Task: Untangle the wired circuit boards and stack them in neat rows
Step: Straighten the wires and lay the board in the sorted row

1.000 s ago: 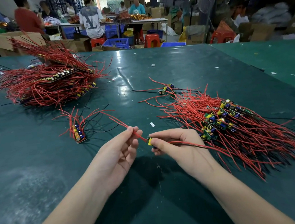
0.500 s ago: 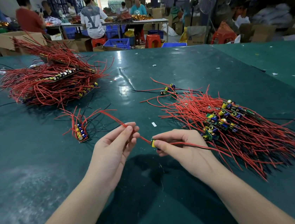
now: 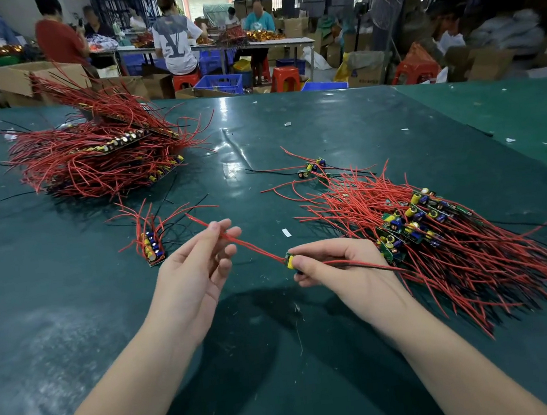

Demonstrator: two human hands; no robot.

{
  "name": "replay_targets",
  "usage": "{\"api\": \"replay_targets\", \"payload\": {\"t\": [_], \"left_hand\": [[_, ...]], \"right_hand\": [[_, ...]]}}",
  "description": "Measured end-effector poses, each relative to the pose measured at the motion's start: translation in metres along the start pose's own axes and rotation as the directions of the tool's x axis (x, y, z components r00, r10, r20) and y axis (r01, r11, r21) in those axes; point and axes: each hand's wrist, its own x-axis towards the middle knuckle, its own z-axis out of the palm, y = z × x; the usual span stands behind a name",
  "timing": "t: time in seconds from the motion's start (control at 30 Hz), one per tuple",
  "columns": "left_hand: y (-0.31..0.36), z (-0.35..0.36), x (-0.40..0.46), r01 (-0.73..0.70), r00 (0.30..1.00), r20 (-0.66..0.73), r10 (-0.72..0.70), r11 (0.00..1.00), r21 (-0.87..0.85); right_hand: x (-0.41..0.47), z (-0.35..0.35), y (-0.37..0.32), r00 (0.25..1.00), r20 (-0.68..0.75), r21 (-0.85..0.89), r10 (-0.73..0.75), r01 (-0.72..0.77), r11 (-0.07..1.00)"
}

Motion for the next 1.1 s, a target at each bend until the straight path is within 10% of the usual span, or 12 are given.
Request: {"api": "replay_targets", "payload": {"t": [0.5, 1.1], "left_hand": [[-0.004, -0.003, 0.005, -0.008, 1.0, 0.003, 0.008, 0.999, -0.033], [-0.007, 0.008, 0.001, 0.185, 0.982, 0.075, -0.171, 0.946, -0.267]], "right_hand": [[0.003, -0.007, -0.001, 0.987, 0.155, 0.354, 0.038, -0.091, 0.931], [0.001, -0.003, -0.001, 0.994, 0.107, 0.004, -0.022, 0.021, 1.0]]}}
